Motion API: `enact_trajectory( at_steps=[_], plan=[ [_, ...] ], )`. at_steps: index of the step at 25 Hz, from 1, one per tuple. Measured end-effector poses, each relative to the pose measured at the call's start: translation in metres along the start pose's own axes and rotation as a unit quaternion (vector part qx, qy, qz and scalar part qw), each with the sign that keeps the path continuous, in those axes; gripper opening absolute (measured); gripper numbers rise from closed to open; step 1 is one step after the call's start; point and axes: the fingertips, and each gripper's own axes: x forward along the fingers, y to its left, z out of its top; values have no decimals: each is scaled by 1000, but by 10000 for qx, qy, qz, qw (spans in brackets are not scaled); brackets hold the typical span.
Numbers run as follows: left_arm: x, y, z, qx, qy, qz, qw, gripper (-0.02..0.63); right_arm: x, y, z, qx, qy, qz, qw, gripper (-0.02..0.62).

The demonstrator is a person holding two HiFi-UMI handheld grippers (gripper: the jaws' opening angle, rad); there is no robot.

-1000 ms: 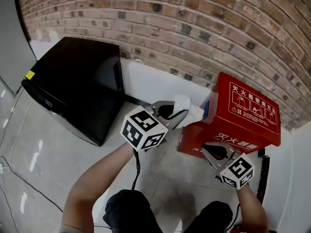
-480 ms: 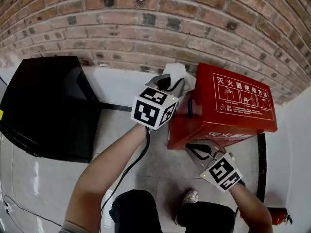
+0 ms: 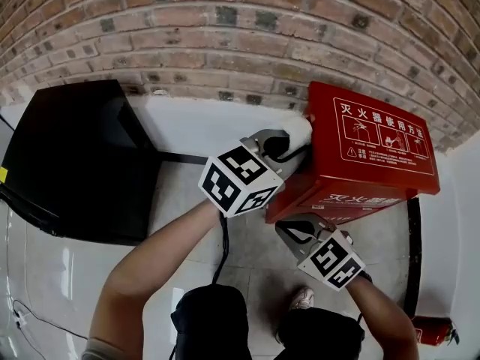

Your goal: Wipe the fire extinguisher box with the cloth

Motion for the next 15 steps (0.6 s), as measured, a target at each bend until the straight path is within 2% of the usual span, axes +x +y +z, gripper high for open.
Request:
enact_trajectory(
  at_steps=[5, 8, 11, 15],
  plan=[
    [-22, -54, -25, 17, 266, -1058, 9940, 45, 17, 14, -12, 96, 19, 261, 9996, 25],
    [-29, -76, -44, 109, 450, -1470, 9880, 45, 29, 25, -24, 146, 134, 473, 9987, 25],
    [-28, -74, -72, 148, 651, -1431, 9875, 45, 35, 38, -38, 87, 295, 663, 9973, 25],
    [-18, -51, -97, -278, 638, -1077, 9917, 46, 37, 37, -46, 90, 378, 717, 9967, 25]
  ],
)
